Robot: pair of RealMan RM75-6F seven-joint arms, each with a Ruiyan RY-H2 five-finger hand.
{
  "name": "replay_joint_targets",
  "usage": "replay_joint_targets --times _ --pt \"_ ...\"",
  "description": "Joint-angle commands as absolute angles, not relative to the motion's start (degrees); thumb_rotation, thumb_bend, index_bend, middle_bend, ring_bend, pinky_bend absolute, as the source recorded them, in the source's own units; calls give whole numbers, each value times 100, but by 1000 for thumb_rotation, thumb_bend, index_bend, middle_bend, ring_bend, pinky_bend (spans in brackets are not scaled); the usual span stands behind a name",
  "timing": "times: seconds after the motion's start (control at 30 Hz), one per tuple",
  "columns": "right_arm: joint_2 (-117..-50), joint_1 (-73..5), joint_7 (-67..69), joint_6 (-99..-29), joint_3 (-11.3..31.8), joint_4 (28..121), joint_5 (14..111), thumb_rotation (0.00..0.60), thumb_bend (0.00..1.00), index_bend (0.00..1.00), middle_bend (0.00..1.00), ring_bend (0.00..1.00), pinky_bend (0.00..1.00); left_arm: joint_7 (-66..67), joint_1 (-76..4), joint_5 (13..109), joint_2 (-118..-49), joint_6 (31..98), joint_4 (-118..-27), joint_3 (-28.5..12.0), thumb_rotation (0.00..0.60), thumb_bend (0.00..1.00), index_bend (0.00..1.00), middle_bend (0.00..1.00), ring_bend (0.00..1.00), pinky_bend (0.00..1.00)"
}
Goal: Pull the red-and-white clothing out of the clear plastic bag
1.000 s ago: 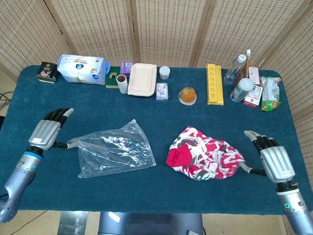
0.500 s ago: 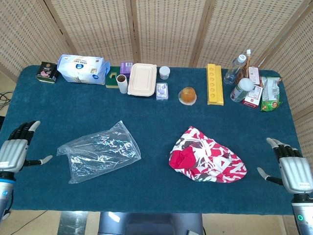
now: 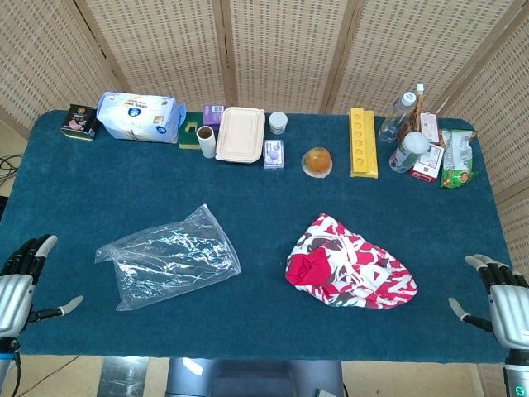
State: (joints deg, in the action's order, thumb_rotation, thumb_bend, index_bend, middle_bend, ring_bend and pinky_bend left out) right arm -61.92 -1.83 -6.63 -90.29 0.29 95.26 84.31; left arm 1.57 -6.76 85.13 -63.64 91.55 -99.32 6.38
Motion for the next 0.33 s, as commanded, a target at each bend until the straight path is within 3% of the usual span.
replay_joint_targets --times 0.03,0.33 --pt "-6221 -84 -697 -9093 1 9463 8390 450 307 240 249 244 281 261 -577 8605 -6427 9226 -10007 666 523 92 35 52 0 96" --pt "-6282 76 -453 -9134 26 9292 8312 448 306 240 249 244 280 466 -468 8659 -6503 9189 -10139 583 532 92 54 51 0 96"
